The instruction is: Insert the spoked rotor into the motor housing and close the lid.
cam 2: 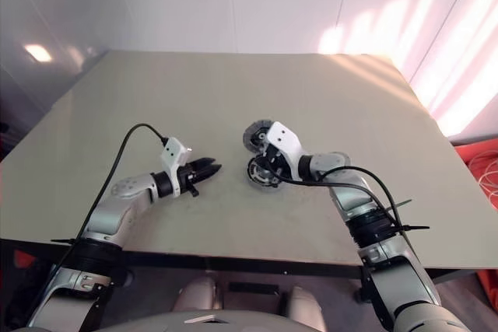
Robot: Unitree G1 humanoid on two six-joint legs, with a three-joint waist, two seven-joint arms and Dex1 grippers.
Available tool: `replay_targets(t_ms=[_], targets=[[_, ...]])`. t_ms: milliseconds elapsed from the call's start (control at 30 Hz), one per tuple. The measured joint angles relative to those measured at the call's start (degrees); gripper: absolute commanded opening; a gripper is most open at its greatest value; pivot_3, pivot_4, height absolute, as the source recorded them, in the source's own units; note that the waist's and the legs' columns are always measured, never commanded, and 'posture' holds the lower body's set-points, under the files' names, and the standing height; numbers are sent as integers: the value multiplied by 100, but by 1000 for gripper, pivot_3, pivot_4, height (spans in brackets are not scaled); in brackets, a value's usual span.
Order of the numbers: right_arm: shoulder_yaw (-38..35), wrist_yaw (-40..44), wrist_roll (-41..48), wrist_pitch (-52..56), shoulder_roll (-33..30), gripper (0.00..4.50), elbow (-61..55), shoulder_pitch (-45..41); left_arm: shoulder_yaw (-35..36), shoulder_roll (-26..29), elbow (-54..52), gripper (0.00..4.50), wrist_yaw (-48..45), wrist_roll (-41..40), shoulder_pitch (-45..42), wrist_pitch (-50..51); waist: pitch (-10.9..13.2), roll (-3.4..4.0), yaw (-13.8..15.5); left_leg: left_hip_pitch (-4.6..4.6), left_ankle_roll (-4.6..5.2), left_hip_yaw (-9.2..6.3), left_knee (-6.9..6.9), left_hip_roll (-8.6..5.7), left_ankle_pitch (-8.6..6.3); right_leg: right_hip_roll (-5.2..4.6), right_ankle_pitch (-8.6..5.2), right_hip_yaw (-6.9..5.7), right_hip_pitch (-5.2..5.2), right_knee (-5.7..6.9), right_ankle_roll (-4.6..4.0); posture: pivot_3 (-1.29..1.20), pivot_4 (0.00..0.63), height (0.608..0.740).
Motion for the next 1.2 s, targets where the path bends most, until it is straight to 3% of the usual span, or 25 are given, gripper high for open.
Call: replay_targets(t_ms=[233, 400, 767, 967, 1067, 1200], targets=[[-331, -7, 126, 142, -66, 24, -2, -261, -1, -3, 109, 1487, -35, 0, -31, -76, 0, 0, -9, -21, -13, 0, -7, 0, 8, 2, 19, 0, -23, -2, -34, 0, 0, 740], [-217, -11, 36, 51, -47, 24, 232, -5, 1, 5, 139, 1487, -110, -2, -65, -125, 0, 0, 1, -39, -12, 1, -6, -1, 7, 1, 19, 0, -34, -6, -34, 0, 0, 740], [-277, -59, -13, -656, -100, 24, 518, 6, 0, 23, 175, 1487, -231, -28, -80, -132, 1, -2, -42, -5, 1, 4, -6, -1, 0, 0, 4, 2, -8, -3, -7, 0, 0, 740], [-262, 1093, -65, -959, -1282, 24, -286, -794, -4, 9, 389, 1487, -284, -25, -176, -194, 2, -1, -91, -41, 8, 2, -6, 1, -4, 2, 19, 0, -38, -4, -34, 0, 0, 740], [-118, 1757, -160, -1407, -1699, 557, -415, -975, -4, 8, 448, 1487, -332, -23, -239, -238, 2, -5, -93, -44, 18, 3, -5, 1, -10, 2, 16, 0, -37, -7, -32, 0, 0, 740], [198, 2479, -253, -1821, -1891, 1869, -385, -998, -3, 9, 584, 1487, -378, -14, -257, -309, 3, -4, -107, -48, 22, 6, 0, 0, -12, 0, 17, 0, -42, -5, -33, 0, 0, 740]])
